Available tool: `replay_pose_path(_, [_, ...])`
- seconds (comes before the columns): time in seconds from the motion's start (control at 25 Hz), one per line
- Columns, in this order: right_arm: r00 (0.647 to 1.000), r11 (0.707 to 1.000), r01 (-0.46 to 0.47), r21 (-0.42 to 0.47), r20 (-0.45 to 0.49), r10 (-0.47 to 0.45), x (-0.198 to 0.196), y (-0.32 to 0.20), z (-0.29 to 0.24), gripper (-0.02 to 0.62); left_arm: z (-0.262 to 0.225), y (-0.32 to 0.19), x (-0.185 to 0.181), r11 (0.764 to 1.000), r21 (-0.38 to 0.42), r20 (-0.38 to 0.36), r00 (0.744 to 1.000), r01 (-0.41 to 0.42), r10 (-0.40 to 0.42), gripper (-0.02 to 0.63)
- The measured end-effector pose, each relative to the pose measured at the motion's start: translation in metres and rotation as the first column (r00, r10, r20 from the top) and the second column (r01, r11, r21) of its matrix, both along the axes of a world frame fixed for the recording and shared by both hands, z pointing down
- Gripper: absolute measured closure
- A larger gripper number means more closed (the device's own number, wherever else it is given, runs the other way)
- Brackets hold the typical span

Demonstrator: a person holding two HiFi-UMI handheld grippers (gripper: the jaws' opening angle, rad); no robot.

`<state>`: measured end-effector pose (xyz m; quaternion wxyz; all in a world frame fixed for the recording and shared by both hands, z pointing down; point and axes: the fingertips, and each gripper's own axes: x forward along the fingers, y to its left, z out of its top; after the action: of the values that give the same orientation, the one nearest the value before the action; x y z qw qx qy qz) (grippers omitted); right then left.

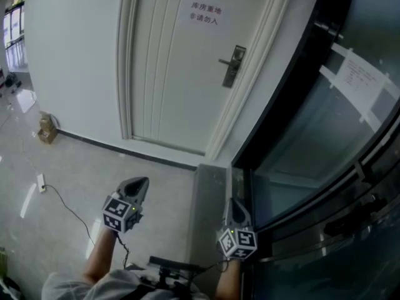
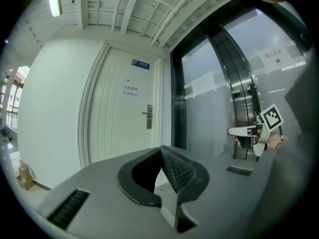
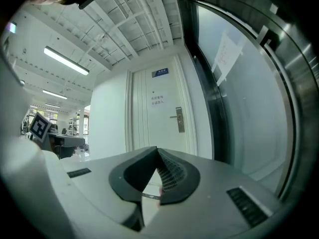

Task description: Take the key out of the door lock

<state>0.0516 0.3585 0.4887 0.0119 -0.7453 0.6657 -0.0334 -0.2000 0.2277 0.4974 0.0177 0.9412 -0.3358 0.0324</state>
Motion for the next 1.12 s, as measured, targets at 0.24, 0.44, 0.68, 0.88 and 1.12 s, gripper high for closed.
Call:
replay_pose_path(0.24, [1.0, 0.999, 0.025, -0.02, -0.009, -0.025, 0.02, 0.002, 0.011, 0.593, -0.001, 0.001, 0.017, 0.999, 0.005, -0.009, 0.999, 0.046, -0.046, 0.614])
replay_pose_path(0.44, [1.0, 0.999, 0.029, -0.017, -0.013, -0.029, 0.034, -0.007, 0.012, 0.592, 0.001, -0.002, 0.031, 0.999, 0.0, -0.004, 0.999, 0.046, -0.046, 0.614])
replay_pose_path(0.68, [0.999, 0.999, 0.044, -0.007, 0.016, -0.044, 0.047, -0.039, 0.017, 0.593, 0.001, -0.034, 0.046, 0.999, 0.004, 0.008, 0.999, 0.048, -0.048, 0.614])
replay_pose_path(0.88, [1.0, 1.0, 0.026, -0.001, 0.003, -0.026, 0.06, -0.084, 0.015, 0.593, -0.001, -0.079, 0.062, 0.999, 0.022, 0.027, 0.999, 0.027, -0.028, 0.614])
replay_pose_path(1.12, [1.0, 1.0, 0.007, 0.005, -0.004, -0.007, 0.077, -0.144, 0.0, 0.592, -0.019, -0.14, 0.081, 1.0, 0.029, 0.005, 1.0, 0.009, -0.009, 0.614])
